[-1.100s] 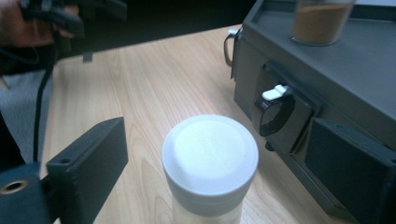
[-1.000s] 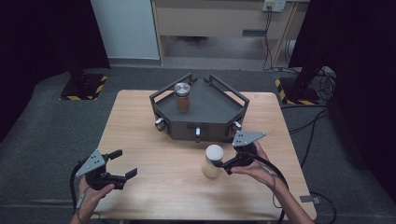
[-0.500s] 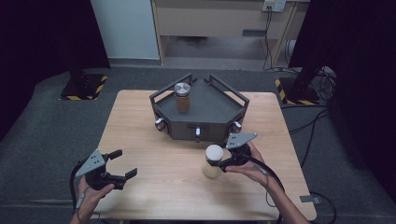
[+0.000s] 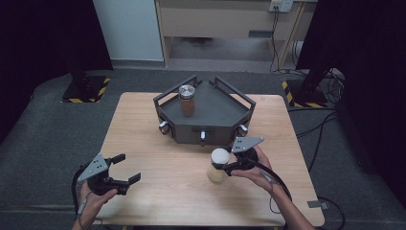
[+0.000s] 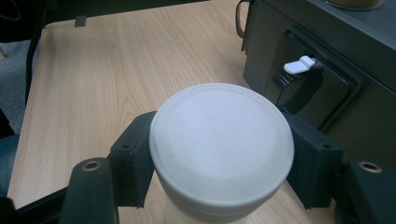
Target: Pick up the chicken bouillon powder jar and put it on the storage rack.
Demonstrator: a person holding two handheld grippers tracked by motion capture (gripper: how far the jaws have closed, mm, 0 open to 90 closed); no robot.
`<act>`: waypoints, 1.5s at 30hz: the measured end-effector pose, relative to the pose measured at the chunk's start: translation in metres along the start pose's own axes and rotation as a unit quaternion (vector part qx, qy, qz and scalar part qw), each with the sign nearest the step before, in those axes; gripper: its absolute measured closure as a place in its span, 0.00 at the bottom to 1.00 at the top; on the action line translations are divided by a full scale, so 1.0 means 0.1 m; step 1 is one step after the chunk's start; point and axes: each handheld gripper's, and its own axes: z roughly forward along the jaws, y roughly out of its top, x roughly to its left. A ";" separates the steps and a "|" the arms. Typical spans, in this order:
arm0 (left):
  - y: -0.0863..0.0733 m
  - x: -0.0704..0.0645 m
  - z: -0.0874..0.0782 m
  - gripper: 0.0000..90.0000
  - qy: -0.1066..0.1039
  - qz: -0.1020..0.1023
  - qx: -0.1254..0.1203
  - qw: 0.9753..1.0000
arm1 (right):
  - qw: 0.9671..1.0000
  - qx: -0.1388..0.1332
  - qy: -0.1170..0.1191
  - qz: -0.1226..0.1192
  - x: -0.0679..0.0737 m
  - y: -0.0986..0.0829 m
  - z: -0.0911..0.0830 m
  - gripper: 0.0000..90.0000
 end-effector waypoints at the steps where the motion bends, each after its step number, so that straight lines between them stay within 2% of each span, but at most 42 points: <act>1: 0.00 0.00 0.00 0.01 0.000 0.000 0.000 1.000 | 1.000 0.000 -0.002 0.001 0.00 0.00 -0.01 0.38; 5: 0.00 0.00 0.00 0.01 0.000 0.001 0.001 1.000 | 1.000 -0.003 -0.013 0.012 0.03 0.01 -0.04 0.38; 9: 0.00 0.00 0.00 0.01 0.000 0.000 0.001 1.000 | 0.999 -0.021 -0.021 0.021 0.03 0.00 -0.11 0.38; 10: 0.00 0.00 0.01 0.01 0.000 0.000 0.002 1.000 | 0.999 -0.030 -0.023 0.031 0.02 0.01 -0.15 0.38; 13: 0.00 0.00 0.01 0.01 0.000 0.000 0.002 1.000 | 0.998 -0.036 -0.029 0.031 0.02 0.04 -0.19 0.38; 22: 0.00 0.00 0.01 0.01 0.000 0.000 0.002 1.000 | 0.998 -0.044 -0.046 0.029 -0.01 0.35 -0.37 0.38; 33: 0.00 0.01 0.01 0.01 -0.003 0.001 0.002 1.000 | 0.997 -0.050 -0.060 0.029 -0.02 0.67 -0.42 0.38; 38: 0.00 0.01 0.01 0.01 -0.004 0.000 0.002 1.000 | 0.996 -0.053 -0.063 0.031 -0.08 0.88 -0.47 0.38; 45: 0.00 0.02 0.01 0.01 -0.004 -0.001 0.002 1.000 | 0.995 -0.059 -0.071 0.032 -0.15 1.08 -0.51 0.38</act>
